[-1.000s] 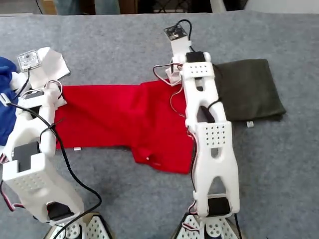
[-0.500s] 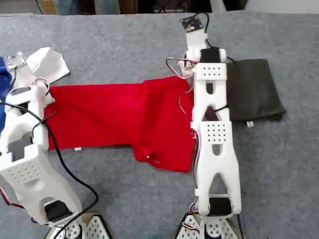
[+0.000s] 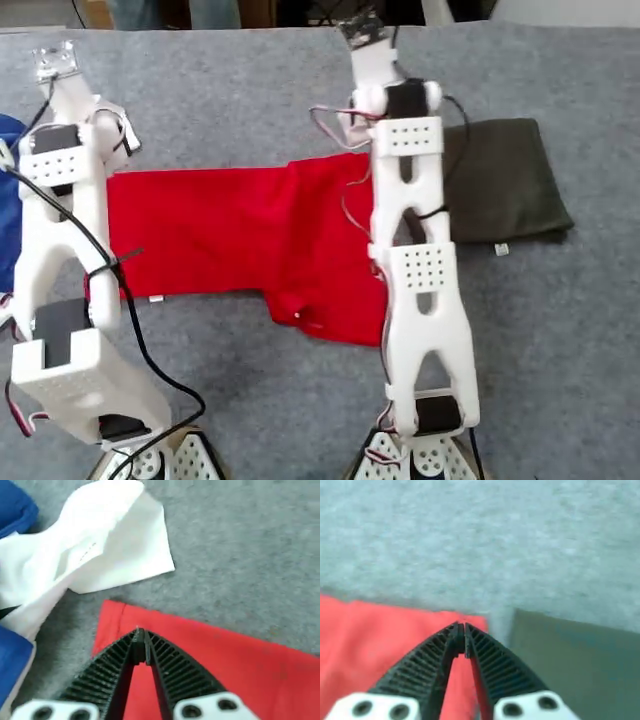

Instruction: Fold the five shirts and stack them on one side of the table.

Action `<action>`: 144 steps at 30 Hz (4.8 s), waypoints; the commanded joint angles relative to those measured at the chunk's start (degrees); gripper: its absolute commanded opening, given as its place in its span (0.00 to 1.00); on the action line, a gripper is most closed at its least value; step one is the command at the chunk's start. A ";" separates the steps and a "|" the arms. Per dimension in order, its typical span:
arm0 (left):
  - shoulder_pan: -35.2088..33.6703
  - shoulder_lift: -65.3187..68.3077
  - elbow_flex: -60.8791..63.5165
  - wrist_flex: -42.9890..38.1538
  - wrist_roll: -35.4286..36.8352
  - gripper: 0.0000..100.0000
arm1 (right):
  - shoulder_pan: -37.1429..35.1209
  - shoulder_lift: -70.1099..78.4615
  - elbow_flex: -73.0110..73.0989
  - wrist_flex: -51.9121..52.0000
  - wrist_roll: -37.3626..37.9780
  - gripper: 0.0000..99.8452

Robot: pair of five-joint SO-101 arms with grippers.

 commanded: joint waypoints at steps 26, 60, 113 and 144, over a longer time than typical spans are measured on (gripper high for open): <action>-8.75 29.27 -20.44 0.35 -6.68 0.03 | 4.04 5.32 -3.30 -0.09 -2.37 0.01; -14.81 -24.00 48.04 -30.24 -4.57 0.03 | -23.82 -62.02 102.64 -14.77 -2.46 0.01; -14.81 -23.30 47.08 -29.89 -4.57 0.03 | -22.68 -61.14 126.20 -36.66 33.05 0.05; -14.73 -23.21 47.16 -30.15 -4.57 0.03 | -14.95 -14.99 30.73 3.34 52.48 0.02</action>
